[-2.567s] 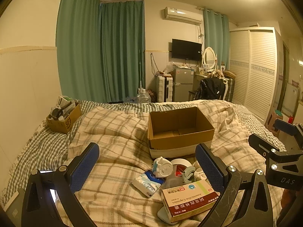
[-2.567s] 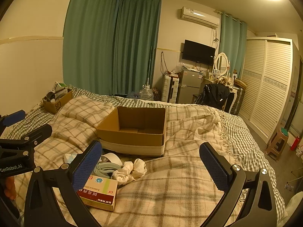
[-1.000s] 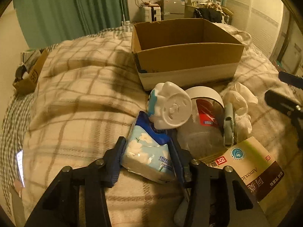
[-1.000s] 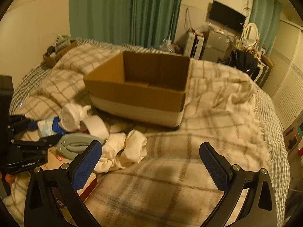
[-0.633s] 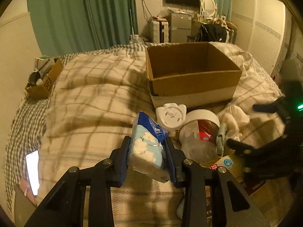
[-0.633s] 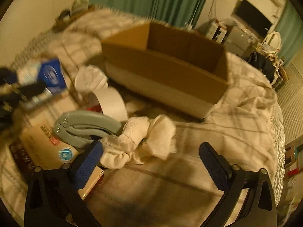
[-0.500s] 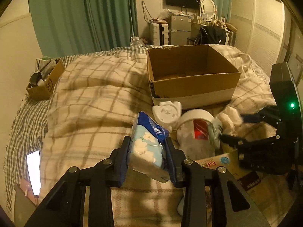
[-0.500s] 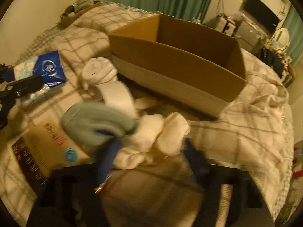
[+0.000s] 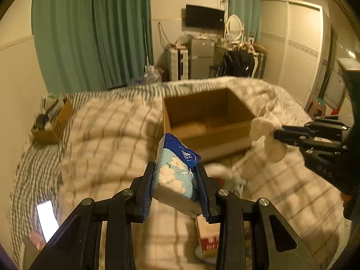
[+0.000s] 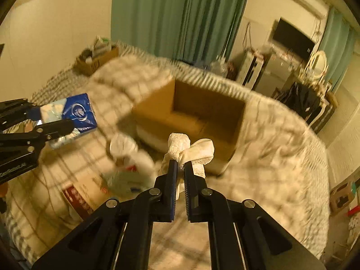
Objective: Organize objects
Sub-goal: 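Grasp the blue tissue pack with the left gripper while the right grasps the white cloth, then drop the tissue pack and white cloth into the cardboard box with both grippers, then grasp the red-and-white medicine box with the right gripper and lift it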
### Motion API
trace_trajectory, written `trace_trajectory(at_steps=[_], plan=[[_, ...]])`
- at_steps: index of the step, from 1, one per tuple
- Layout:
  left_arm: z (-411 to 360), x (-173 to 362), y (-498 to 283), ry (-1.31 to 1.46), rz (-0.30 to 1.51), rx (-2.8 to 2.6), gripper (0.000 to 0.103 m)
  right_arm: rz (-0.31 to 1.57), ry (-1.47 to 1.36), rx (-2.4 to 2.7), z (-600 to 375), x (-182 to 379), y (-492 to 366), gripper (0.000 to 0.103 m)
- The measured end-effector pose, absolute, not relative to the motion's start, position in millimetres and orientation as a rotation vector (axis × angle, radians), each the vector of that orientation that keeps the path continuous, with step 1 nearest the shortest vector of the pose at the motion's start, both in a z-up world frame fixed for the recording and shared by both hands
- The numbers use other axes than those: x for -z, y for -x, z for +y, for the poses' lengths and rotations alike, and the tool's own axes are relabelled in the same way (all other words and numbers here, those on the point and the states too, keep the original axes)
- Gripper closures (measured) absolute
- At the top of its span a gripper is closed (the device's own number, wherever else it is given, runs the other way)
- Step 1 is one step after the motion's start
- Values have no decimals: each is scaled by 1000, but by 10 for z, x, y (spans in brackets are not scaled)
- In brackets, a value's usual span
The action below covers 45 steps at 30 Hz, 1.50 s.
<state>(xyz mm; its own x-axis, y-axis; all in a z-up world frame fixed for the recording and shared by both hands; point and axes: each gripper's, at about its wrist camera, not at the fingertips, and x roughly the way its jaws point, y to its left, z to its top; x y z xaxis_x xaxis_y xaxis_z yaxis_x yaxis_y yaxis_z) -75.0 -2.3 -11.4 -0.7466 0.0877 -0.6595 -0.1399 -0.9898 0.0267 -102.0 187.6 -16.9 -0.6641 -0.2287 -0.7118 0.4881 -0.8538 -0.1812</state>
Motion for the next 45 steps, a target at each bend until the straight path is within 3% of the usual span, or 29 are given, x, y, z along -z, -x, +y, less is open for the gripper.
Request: trace_trajectory(at_steps=[5,11,18,21,25,27,28,29,31,39,45], plan=[[30,-305,1195,967,148,-2839,68,464,-840,2577,1935,-506,1274,97],[151,-342,1968,950,152,-2818,68,402,-785,2641,1934,-807,1917,97],[343,291,2787,1075,97,-2726,68,327,-955,2594,1825,-149,2872,97],[448,594,2973,1133,164,-2685,67,332,-1036,2555,1821,264,3111,97],[490,795,3045,1140,211,-2657,57,306,-1075,2542,1897,542,3274,97],[475,807,3024,1144,204,-2641,46,287,-1061,2545,1936,535,3262,87],[457,795,2992,1145,203,-2648,39,276,-1045,2557,1960,499,3237,70],[431,772,2952,1142,199,-2662,24,264,-1027,2571,1984,452,3197,52],[358,690,2848,1117,173,-2707,12,240,-976,2613,2046,309,3092,32],[-4,174,2187,1128,136,-2807,4,417,-877,2682,2113,-301,2330,28],[-314,-168,1349,1122,80,-2863,0,491,-775,2637,2074,-643,1419,13]])
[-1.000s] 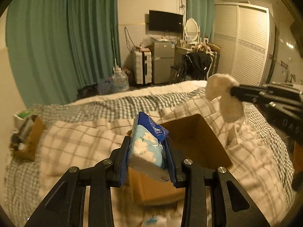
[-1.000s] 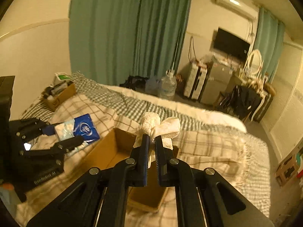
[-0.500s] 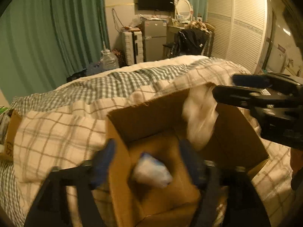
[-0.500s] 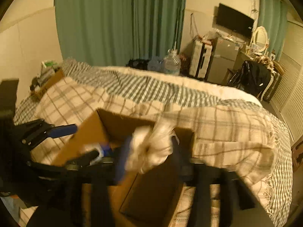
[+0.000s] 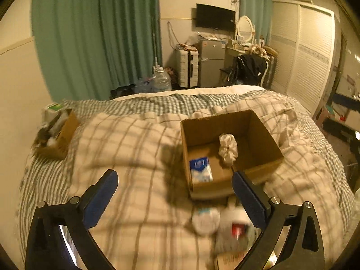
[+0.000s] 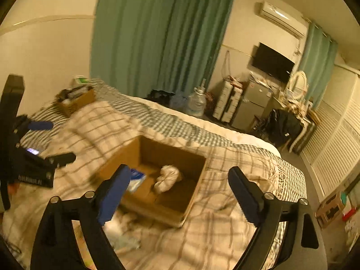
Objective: Organize objects
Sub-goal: 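Grasp the red-and-white medicine box with the right gripper and lift it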
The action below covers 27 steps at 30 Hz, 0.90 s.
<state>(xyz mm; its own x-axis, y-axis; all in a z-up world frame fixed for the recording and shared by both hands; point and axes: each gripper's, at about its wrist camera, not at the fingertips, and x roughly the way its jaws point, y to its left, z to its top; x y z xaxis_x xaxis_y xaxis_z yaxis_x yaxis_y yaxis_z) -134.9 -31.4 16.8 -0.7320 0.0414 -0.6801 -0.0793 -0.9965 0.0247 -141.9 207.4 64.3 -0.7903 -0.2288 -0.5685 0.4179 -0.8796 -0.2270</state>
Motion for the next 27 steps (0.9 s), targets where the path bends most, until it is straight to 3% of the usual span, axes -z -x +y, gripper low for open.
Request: trace_trajectory(at_steps=[5,10,15,18,24,27], plan=[[-487,-31,815,1115,-70,-2823,0,491,-843,2528,1982,-432,802,8],[-601,464,551,1209,-196,-2934,0,491,-964,2401,1791,164,498,7],[-461,973,547,1356,-77,-2897,0,519,-1142,2335,1698,772,523,7],[-301,981,495,1308,48,-2871,0,588,-1217,2361,1698,995,612,7],[-153,1145,540,1387,226,-2835,0,535,-1277,2342,1711,1068,693,7],[-171,1178,495,1359,217,-2852,0,525,-1295,2331,1709,1091,705,7]])
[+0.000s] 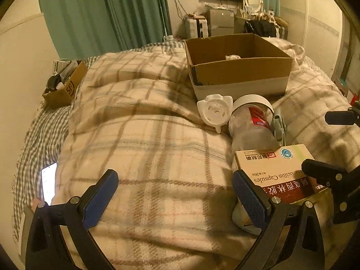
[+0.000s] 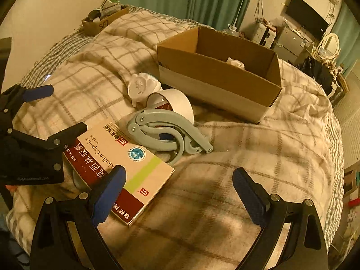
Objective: Organize objects
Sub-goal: 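Grasp the red-and-white medicine box with the right gripper and lift it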
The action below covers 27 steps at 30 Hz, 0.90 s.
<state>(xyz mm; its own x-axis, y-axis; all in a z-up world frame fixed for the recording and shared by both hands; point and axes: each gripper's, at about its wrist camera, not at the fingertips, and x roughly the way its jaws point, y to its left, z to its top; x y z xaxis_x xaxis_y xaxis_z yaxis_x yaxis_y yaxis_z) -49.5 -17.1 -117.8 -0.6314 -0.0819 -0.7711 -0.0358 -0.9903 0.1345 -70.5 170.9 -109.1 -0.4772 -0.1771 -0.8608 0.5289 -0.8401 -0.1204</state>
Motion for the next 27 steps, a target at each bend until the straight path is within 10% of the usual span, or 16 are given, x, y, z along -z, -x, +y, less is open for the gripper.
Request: trace_trajectory(at_steps=[27], plan=[[-124,1256,409,-1397,-204,2825,0,445,-1360,2269,1660,1126,718,7]])
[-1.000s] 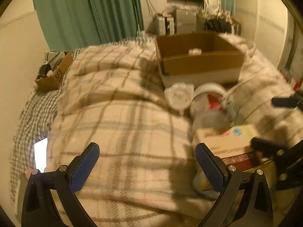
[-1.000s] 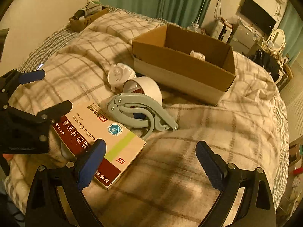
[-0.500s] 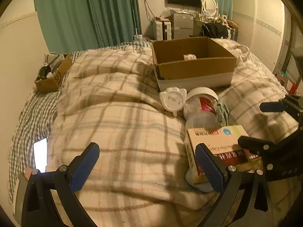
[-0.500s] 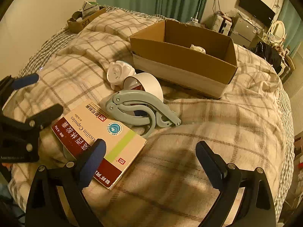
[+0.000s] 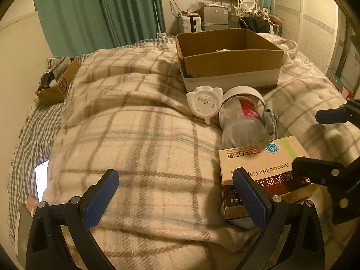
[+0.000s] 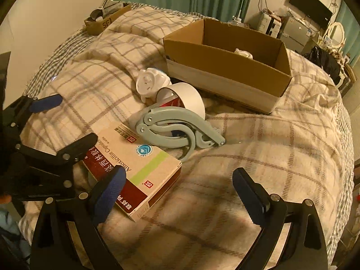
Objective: Organize objects
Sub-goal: 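Grasp the red-and-white medicine box with the right gripper and lift it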
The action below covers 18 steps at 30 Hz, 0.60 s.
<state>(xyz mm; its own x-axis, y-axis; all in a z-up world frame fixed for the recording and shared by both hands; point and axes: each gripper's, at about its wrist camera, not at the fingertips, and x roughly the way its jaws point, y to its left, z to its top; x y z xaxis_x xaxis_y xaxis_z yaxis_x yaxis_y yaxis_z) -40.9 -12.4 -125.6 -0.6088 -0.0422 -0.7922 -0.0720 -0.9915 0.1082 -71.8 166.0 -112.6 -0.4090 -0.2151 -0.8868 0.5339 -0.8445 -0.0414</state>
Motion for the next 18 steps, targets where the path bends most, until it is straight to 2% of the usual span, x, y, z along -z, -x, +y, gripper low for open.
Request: trace_trajectory(at_steps=[11,18], plan=[[-218,1357,439,1399,178,-2819,0,298,-1423,2164,1577,1193,743,7],[-227,1356,436,1400,173,-2817,0,35,-1574,1990,1562,1478,953,5]])
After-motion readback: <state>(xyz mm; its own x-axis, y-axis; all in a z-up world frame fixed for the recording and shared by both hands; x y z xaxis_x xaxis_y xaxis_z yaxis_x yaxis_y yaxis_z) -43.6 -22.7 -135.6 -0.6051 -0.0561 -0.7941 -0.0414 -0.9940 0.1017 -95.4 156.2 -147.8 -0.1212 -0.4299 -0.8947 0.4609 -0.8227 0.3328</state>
